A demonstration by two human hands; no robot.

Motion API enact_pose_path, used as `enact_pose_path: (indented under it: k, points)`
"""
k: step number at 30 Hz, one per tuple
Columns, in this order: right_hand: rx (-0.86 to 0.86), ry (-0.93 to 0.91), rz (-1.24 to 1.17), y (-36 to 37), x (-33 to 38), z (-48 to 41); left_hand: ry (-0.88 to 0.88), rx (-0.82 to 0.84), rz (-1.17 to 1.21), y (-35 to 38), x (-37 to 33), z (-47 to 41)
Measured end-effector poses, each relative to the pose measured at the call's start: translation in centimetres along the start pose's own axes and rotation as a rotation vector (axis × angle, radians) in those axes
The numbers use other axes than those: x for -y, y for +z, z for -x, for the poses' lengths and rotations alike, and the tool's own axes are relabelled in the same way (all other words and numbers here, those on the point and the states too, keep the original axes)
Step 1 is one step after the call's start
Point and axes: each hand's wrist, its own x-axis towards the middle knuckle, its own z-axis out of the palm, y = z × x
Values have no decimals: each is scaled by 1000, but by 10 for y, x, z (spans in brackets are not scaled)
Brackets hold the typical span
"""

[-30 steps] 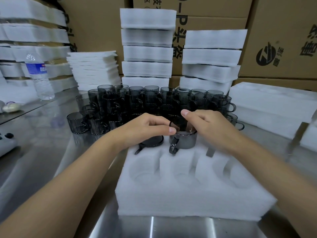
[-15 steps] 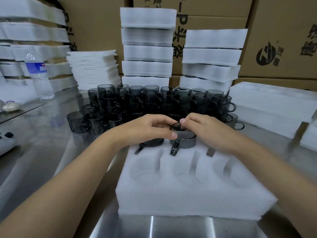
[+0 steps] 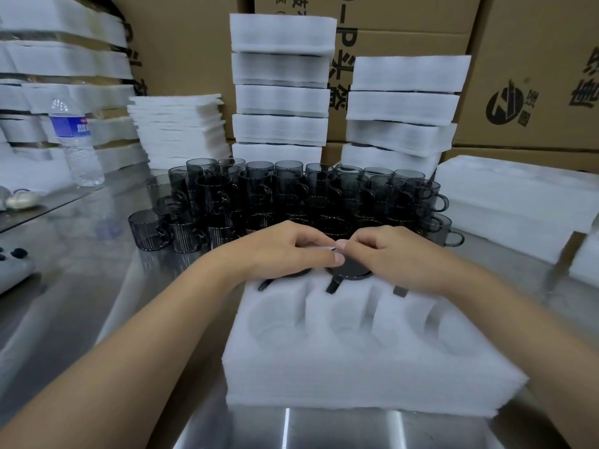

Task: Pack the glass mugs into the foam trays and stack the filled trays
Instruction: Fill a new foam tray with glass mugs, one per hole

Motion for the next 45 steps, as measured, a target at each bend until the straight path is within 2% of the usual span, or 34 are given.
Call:
enact_pose_path:
  k: [4,8,10,12,14,17,19,21,26,45]
  points:
    - [-1,2,56,-1,0,0,-29,-43,-99,3,0,-1]
    - [11,-4,66,-2,-1,-1,-23,-27,-95,2,1,-1]
    - [10,-13,76,-2,-2,-1,-8,-91,-103,3,2,0]
    - [14,-13,88,-2,-2,-1,20,-247,-84,5,2,-1]
    - [25,2,97,-1,-1,0,22,-487,-136,3,4,-2]
    - [35,19,101,-2,-1,1,-43,-881,-378,-10,11,-2]
    - [37,20,107,-1,-1,1,-115,-1005,-507,-24,23,-2]
    - [35,21,109,-1,-1,1,-221,-1012,-563,-37,35,1]
    - [41,18,107,-1,0,1,-395,-869,-628,-47,54,3]
    - [63,45,99,-2,3,3,-309,-892,-640,-44,49,3]
